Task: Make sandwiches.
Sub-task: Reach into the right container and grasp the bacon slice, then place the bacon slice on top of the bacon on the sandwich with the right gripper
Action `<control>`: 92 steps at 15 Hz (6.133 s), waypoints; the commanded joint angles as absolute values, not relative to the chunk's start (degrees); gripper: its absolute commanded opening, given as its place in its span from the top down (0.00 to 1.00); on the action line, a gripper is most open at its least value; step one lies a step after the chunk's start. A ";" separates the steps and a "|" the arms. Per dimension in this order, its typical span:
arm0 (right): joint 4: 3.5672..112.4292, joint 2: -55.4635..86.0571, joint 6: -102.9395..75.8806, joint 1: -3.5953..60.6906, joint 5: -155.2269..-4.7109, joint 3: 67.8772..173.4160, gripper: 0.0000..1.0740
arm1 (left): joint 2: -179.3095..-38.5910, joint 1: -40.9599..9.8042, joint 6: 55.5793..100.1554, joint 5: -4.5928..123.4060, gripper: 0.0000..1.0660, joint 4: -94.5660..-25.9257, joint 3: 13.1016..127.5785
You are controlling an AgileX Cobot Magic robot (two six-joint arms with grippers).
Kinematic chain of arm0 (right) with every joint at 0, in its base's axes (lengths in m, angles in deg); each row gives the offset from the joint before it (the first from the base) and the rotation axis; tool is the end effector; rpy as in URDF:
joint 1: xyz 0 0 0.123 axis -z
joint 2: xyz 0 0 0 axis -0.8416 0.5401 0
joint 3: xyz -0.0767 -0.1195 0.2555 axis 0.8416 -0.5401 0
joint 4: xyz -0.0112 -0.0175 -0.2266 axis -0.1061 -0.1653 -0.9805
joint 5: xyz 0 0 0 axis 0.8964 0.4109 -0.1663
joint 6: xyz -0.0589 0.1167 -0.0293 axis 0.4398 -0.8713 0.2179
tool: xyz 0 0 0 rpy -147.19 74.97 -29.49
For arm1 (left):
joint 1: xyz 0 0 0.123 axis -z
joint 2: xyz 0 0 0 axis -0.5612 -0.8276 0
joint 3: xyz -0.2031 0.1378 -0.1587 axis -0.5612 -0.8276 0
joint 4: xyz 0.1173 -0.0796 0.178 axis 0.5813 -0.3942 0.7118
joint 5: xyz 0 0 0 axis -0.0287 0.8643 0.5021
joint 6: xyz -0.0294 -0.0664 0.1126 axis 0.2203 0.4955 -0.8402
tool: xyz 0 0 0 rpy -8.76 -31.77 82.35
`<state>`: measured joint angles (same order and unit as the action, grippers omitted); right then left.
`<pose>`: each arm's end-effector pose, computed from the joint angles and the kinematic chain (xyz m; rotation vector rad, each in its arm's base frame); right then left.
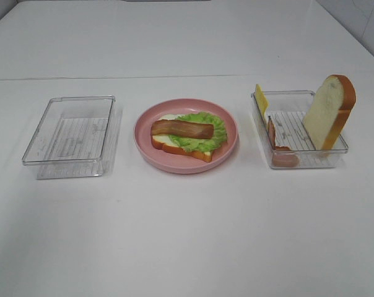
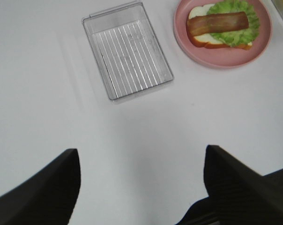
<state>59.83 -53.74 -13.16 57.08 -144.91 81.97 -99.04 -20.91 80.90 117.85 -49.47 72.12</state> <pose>0.0021 0.0041 0.2460 -0.0943 2.0430 -0.0094 0.1663 -0.0477 0.3808 0.2990 2.4501 -0.1821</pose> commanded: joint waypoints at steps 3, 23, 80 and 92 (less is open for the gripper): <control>59.77 -54.37 -13.50 57.20 -144.17 81.80 0.27 | -78.30 -20.85 81.08 112.58 0.34 -49.65 54.18; 62.30 -7.39 -13.16 57.20 -127.72 98.36 0.27 | -38.76 -20.85 79.76 107.88 0.34 -48.73 28.97; 137.01 70.99 18.64 39.72 -128.58 141.44 1.00 | -38.82 -20.85 78.73 107.82 0.34 -47.76 28.97; 109.79 71.16 1.51 39.89 -121.19 141.44 1.00 | -38.82 -20.85 78.73 107.82 0.34 -47.76 28.97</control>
